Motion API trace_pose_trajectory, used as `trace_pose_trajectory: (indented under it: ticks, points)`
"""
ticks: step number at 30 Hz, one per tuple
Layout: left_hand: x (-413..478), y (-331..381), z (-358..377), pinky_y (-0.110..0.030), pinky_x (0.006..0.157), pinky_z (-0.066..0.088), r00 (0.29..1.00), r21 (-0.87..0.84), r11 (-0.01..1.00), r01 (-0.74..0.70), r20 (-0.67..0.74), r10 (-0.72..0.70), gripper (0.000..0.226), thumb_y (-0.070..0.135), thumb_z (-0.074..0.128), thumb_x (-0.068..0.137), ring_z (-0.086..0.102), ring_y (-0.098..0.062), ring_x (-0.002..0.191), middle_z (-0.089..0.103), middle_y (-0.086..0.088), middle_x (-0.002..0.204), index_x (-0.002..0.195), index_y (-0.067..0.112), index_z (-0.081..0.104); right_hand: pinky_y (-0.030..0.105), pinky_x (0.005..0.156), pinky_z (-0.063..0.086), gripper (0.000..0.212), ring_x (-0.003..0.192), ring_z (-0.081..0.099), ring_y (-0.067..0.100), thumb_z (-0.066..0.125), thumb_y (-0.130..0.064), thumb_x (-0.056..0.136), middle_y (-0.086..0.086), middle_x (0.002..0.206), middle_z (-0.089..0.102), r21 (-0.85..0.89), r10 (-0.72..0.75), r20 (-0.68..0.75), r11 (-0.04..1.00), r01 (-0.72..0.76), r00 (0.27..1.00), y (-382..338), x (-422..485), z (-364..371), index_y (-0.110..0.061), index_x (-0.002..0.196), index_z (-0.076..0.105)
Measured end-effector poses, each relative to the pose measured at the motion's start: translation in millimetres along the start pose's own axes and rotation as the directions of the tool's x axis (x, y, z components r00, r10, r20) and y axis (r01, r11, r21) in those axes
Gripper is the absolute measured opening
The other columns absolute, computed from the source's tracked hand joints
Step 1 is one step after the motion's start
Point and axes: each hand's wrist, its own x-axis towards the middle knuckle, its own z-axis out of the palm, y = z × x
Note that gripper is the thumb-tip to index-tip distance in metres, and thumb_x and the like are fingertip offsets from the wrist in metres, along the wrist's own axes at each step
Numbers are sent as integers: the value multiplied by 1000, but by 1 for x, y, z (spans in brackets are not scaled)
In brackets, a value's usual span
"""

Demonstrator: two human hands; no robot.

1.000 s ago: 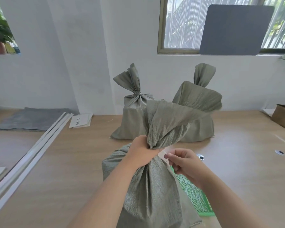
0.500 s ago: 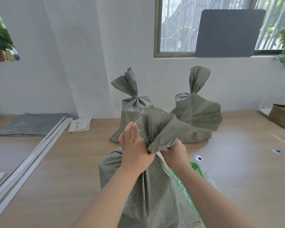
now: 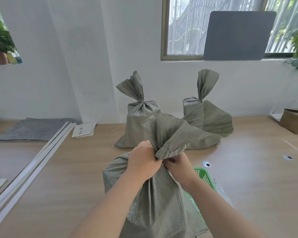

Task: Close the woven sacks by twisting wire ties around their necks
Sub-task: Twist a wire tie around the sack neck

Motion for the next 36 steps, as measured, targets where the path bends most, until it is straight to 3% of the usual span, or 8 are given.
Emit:
trace_pose_trajectory:
  ticks: [4,7,15,18,23,26,28,36]
  points:
    - [0,-2,1,-30,57,32,998,133,989,-65,15,63,31,28,63,83,56,-28,71,50,-1,68,63,18,43,27,58,30,31,55,34,12,65,-10,80,1,54,45,33,13,-76,999,-11,997,6,-6,1,-1,55,50]
    - [4,-6,7,-31,55,30,996,223,971,-82,-2,85,26,31,62,75,52,-29,63,51,-3,66,58,15,50,30,57,17,46,56,22,13,67,-6,81,-1,51,27,-5,15,-142,1000,-16,990,6,-10,4,-11,49,33]
    - [2,2,-1,-30,53,32,996,357,930,-89,29,84,41,24,87,43,48,-24,62,40,4,56,44,17,46,31,52,17,37,55,21,16,65,-12,69,0,51,28,95,26,-161,995,-11,987,6,-21,12,-8,51,33]
    - [4,3,-1,-19,46,11,996,358,930,-85,31,79,49,14,87,36,48,-22,58,26,5,60,42,19,40,30,52,20,41,54,24,14,70,-13,71,-2,49,30,37,32,-188,999,-26,982,13,-20,13,-14,50,35]
    - [7,13,-3,-28,50,25,989,496,863,-97,149,25,13,9,57,89,53,-25,75,27,2,77,79,17,62,26,48,20,53,48,22,7,74,-12,74,-8,40,29,-88,24,-235,995,-46,972,17,-19,15,-18,41,32]
    - [14,23,-11,-32,63,36,982,556,830,-49,177,-60,20,4,51,93,64,-30,91,45,-3,90,100,14,68,19,47,23,45,44,33,9,73,-11,75,-9,38,38,-275,-107,-226,961,42,968,14,-17,18,-27,39,51]
    - [22,26,-10,-34,71,40,968,571,820,-20,217,-128,25,5,51,93,64,-32,106,61,-6,107,109,14,68,13,55,31,23,56,49,1,74,-8,73,-16,53,50,-347,-196,-224,931,109,955,14,-16,21,-26,60,67]
    - [54,18,-16,-36,81,51,873,467,880,89,389,-295,29,18,59,88,63,-34,115,66,-12,119,116,13,65,19,65,38,16,74,48,3,56,-8,81,-12,79,55,-369,-364,-145,883,291,920,19,-13,26,-23,80,55]
